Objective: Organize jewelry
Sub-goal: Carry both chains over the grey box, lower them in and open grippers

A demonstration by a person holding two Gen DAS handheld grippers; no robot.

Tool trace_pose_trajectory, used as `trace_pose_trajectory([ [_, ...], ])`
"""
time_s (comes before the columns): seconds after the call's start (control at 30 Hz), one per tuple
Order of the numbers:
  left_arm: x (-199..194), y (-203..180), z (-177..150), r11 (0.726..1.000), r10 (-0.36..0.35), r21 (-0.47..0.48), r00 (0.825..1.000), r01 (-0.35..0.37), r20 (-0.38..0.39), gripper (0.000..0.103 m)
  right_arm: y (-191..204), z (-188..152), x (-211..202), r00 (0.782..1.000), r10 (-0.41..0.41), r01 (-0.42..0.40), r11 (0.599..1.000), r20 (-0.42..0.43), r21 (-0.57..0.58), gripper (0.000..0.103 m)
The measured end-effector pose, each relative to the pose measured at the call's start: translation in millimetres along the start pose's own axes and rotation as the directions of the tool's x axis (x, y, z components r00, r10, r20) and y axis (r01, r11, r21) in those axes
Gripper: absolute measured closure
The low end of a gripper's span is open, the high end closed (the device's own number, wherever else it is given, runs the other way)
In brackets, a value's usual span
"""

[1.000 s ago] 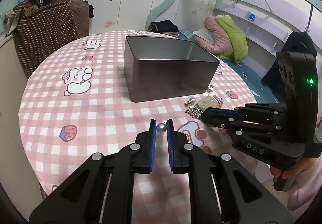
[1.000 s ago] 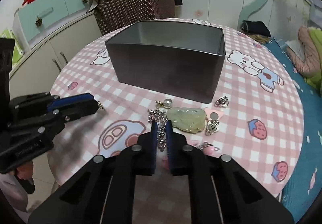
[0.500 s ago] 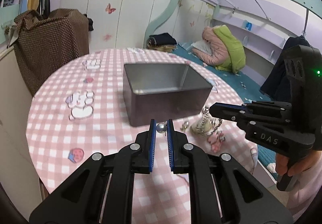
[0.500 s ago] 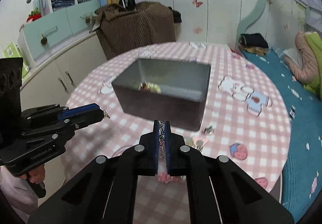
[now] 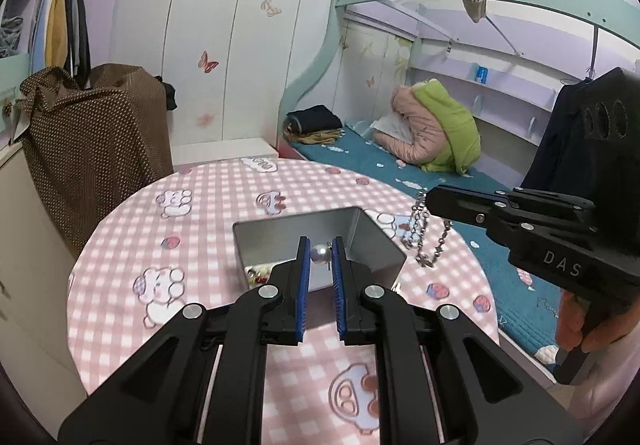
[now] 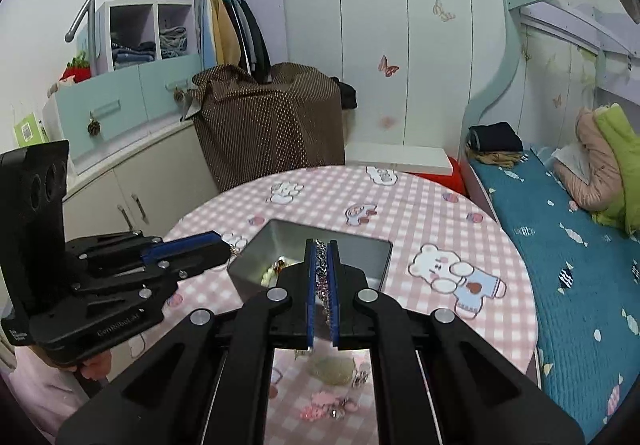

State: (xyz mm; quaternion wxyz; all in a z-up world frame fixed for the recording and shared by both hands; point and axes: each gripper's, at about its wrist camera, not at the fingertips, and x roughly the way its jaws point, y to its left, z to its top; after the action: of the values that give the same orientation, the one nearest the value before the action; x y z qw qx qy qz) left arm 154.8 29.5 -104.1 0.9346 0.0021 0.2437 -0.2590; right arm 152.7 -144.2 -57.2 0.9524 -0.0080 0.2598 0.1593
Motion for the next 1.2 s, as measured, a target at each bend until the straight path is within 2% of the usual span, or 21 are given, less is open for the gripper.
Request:
trace_pose_trajectory([
  [0.6, 75.3, 5.2, 14.1, 0.999, -0.029, -0.028, 0.997, 0.027, -0.074, 0.092, -26.6, 15.3, 46.1, 1.0, -0.001, 0.002, 0.999, -0.027, 0.045, 0.099],
  [0.93, 80.9, 19.0, 15.3, 0.998, -0.018, -0.056, 0.997, 0.014, -0.08, 0.091, -20.3, 20.3, 71.0, 0.998, 0.033, -0.032, 0.999, -0.06, 0.027, 0.099],
  [1.0, 80.1, 23.1, 14.5, 0.998, -0.004, -0.068, 0.996, -0.001, -0.085, 0.077, -18.6, 20.7, 74.3, 0.997, 0.04, -0.039, 0.999, -0.068, 0.02, 0.099],
  [1.13, 78.5, 30.0, 13.2, 0.997, 0.005, -0.082, 0.996, -0.012, -0.086, 0.075, -17.8, 21.2, 77.3, 0.997, 0.042, -0.04, 0.999, -0.067, 0.03, 0.097],
  [1.2, 77.7, 31.5, 12.8, 0.997, 0.019, -0.078, 0.996, -0.026, -0.088, 0.074, -19.3, 21.4, 78.3, 0.997, 0.024, -0.021, 0.999, -0.072, 0.04, 0.09],
])
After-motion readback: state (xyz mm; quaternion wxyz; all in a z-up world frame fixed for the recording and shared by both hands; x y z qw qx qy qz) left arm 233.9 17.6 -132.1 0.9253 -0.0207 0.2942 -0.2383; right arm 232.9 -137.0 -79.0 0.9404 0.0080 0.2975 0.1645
